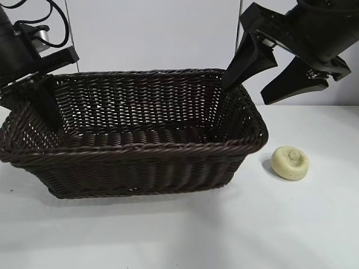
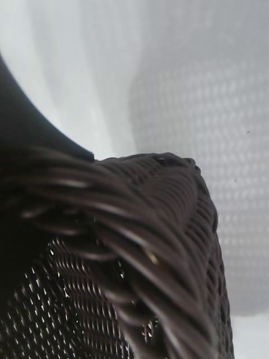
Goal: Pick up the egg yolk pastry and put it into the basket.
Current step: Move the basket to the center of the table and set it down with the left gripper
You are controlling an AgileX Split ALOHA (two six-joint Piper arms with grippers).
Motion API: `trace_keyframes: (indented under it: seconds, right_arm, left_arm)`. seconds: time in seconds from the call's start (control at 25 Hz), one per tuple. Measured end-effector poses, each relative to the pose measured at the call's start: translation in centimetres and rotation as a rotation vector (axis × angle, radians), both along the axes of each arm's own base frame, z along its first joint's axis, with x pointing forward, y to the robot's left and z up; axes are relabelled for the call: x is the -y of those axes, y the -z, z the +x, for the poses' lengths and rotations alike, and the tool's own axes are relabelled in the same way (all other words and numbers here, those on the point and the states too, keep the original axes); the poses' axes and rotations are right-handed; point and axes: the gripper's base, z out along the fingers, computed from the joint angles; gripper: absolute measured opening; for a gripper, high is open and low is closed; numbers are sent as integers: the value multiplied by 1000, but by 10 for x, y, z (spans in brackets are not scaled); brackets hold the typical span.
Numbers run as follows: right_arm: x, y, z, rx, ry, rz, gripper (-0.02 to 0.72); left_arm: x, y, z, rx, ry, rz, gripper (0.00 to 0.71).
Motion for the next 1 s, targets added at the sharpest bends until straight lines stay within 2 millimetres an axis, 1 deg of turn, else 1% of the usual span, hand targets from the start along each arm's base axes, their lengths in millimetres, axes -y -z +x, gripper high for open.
trace_keyframes:
  seconds: [0.52, 0.64, 0.88, 1.0]
  right_arm:
    - [0, 0, 0, -10, 15, 9, 528]
    - [0, 0, 0, -10, 15, 9, 528]
    - [0, 0, 0, -11, 16, 10, 528]
    - [0, 0, 0, -11, 16, 10, 528]
  left_arm:
    - [2, 3, 8, 112, 111, 14, 106]
    - [3, 11, 16, 103, 123, 15, 106]
    - [7, 37, 37, 61, 128, 16, 105]
    - [8, 49, 43, 41, 128, 17, 105]
